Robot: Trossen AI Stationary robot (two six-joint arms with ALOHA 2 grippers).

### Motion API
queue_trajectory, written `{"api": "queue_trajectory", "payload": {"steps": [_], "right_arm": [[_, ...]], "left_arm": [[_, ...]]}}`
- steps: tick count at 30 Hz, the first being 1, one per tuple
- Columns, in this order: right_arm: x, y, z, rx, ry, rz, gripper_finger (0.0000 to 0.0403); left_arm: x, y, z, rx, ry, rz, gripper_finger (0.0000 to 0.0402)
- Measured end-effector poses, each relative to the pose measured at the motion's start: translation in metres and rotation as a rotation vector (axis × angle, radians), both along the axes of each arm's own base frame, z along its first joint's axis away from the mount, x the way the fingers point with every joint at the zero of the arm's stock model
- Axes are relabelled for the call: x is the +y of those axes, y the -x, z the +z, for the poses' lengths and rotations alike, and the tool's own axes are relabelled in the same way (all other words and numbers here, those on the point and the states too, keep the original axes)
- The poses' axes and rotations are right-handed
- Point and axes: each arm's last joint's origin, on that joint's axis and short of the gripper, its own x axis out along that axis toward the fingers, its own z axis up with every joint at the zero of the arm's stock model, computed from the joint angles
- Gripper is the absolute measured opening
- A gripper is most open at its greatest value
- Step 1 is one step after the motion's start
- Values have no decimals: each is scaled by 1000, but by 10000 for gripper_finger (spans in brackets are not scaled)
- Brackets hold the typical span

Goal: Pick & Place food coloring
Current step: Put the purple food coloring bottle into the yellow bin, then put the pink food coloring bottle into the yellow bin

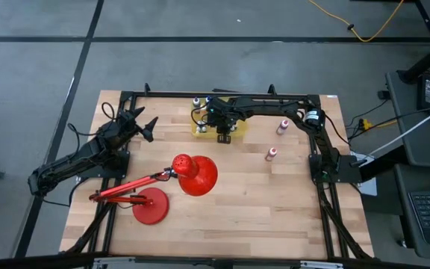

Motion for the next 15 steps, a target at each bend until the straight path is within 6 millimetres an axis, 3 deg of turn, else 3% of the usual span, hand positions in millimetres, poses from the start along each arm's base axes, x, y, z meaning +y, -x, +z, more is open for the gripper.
{"api": "queue_trajectory", "payload": {"steps": [9,15], "right_arm": [[-1,1,3,15,51,-6,122],[-1,1,30,-32,104,13,122]], "left_arm": [[0,0,0,0,0,0,365],[0,0,0,0,0,0,364]]}}
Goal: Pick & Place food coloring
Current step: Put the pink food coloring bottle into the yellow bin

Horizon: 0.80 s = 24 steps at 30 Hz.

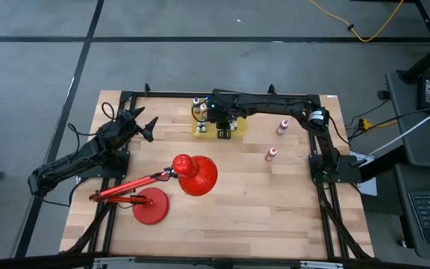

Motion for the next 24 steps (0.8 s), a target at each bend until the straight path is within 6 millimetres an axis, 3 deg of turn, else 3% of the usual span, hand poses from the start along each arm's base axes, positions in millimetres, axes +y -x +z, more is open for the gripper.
{"api": "queue_trajectory", "payload": {"steps": [7,14,20,24], "right_arm": [[4,16,42,-36,81,-126,122],[20,60,85,-80,15,-380,154],[31,103,98,-136,3,-611,223],[31,136,95,-153,22,-810,242]], "left_arm": [[0,0,0,0,0,0,363],[0,0,0,0,0,0,365],[0,0,0,0,0,0,364],[0,0,0,0,0,0,365]]}}
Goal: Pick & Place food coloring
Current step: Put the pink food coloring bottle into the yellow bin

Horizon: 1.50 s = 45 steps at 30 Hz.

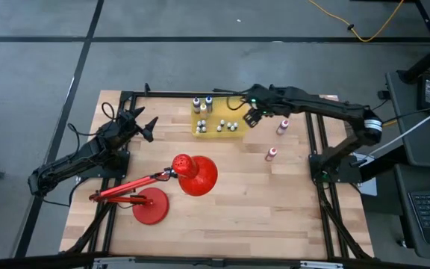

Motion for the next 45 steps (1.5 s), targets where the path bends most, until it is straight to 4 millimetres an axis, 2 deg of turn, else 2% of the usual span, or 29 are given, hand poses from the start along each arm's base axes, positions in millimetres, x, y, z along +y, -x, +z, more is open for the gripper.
{"api": "queue_trajectory", "payload": {"steps": [3,7,15,24,30,45], "right_arm": [[-1,22,-7,9,-38,-111,243],[-2,45,-21,65,-74,-175,244],[-13,73,-58,133,-131,-285,244],[-16,87,-88,140,-183,-375,244],[-17,90,-92,129,-221,-376,241],[-14,93,-91,178,-246,-369,147]], "left_arm": [[0,0,0,0,0,0,364],[0,0,0,0,0,0,364],[0,0,0,0,0,1,363],[0,0,0,0,0,1,363],[0,0,0,0,0,1,365],[0,0,0,0,0,0,363]]}}
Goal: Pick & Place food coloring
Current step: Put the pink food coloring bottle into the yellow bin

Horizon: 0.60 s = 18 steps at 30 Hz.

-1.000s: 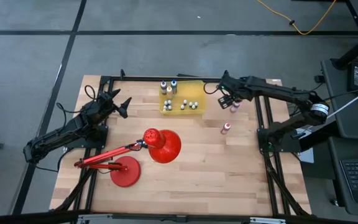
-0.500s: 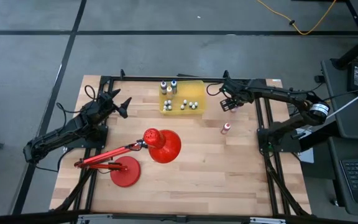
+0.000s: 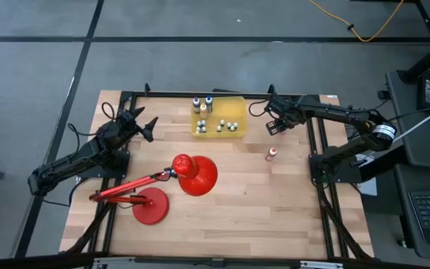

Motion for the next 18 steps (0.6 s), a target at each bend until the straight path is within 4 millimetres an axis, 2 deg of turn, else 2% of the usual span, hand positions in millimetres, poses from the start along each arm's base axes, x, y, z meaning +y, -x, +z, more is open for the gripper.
{"api": "queue_trajectory", "payload": {"steps": [9,18], "right_arm": [[0,-2,3,-2,-16,49,132],[-12,-27,43,-100,-7,173,130]], "left_arm": [[0,0,0,0,0,0,363],[0,0,0,0,0,0,363]]}}
